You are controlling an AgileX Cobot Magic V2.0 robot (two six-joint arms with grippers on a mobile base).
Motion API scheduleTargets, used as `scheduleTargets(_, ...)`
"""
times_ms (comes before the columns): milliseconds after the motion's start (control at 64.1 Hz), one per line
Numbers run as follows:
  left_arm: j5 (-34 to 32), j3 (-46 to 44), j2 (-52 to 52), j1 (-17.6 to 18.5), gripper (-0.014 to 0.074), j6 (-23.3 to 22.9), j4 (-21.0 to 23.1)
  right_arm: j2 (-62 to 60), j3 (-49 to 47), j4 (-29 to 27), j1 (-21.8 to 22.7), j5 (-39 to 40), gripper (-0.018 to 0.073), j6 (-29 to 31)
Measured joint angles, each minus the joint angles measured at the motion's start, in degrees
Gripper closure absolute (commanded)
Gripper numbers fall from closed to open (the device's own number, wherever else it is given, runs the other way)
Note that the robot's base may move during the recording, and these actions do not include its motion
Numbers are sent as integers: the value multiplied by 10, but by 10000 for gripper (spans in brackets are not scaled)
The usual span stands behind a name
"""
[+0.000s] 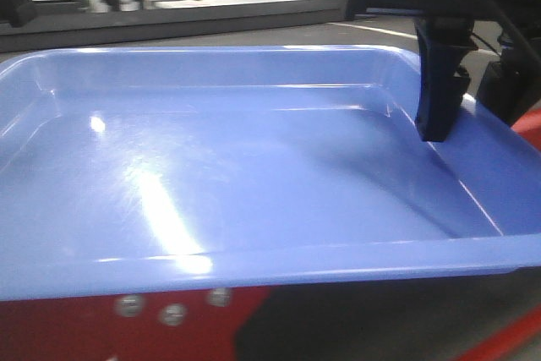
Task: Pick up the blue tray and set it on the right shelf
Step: 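Hold the tray with both grippers while driving to the shelf rack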
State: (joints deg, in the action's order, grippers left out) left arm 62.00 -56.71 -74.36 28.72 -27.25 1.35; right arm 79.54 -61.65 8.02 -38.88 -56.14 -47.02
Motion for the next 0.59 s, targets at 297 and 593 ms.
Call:
scheduleTargets(297, 0, 0, 0, 0, 554, 0, 1, 0, 0, 1, 0, 0, 330, 0)
scheduleTargets(593, 0, 0, 0, 0, 554, 0, 2, 0, 0, 1, 0, 0, 330, 0)
